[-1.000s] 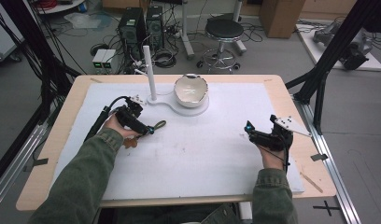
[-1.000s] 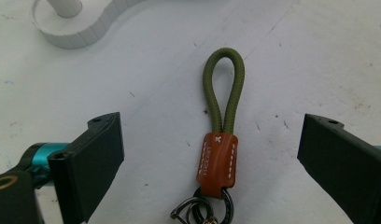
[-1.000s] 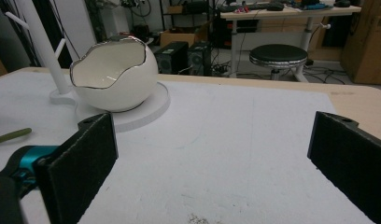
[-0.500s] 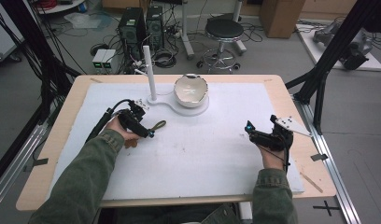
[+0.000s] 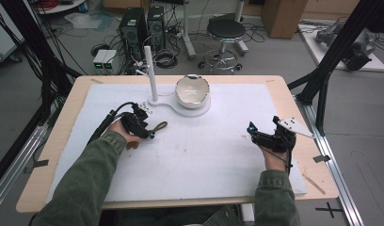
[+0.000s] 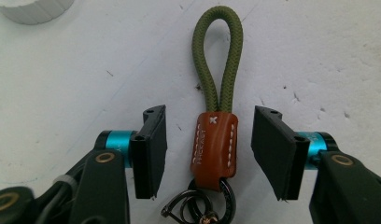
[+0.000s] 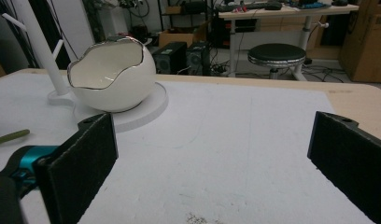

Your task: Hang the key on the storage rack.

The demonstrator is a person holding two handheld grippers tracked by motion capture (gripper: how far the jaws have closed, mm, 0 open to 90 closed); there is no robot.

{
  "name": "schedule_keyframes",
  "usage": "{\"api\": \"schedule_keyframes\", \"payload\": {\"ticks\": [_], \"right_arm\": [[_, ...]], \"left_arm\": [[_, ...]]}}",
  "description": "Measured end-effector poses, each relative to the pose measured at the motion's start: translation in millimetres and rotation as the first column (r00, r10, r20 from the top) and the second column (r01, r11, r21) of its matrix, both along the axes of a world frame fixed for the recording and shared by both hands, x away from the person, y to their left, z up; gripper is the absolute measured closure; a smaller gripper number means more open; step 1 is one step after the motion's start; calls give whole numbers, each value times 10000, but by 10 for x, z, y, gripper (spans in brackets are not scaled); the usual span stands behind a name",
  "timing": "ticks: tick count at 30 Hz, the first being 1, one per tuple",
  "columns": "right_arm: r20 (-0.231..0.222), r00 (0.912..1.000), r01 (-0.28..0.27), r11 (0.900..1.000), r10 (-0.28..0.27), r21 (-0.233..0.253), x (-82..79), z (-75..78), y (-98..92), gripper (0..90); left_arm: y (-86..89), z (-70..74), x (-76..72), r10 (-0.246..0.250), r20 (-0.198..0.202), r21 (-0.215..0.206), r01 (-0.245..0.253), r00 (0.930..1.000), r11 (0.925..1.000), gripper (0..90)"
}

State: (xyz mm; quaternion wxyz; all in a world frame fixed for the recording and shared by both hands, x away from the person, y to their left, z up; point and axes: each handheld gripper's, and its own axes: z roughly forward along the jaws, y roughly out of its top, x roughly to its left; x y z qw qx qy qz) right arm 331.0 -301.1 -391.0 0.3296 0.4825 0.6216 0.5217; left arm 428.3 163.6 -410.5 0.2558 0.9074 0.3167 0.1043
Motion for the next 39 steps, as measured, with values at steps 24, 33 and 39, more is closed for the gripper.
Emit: {"api": "schedule_keyframes", "payload": {"ticks": [24,33,39], "right_arm": [[-15,10000,45,10000,-45,35,0,2,-4,7],[16,10000,14,10000,-14,22,3,-1,-1,6],[-15,10000,17,10000,-17,-4,1,0,4,6]], "left_arm": [[40,-9,11,-456,-9,43,456,9990,9990,760],[140,85,4,-276,210,-102,278,9994,9996,768],[244,164,7,222,178,-390,-214,9996,9990,768]]}}
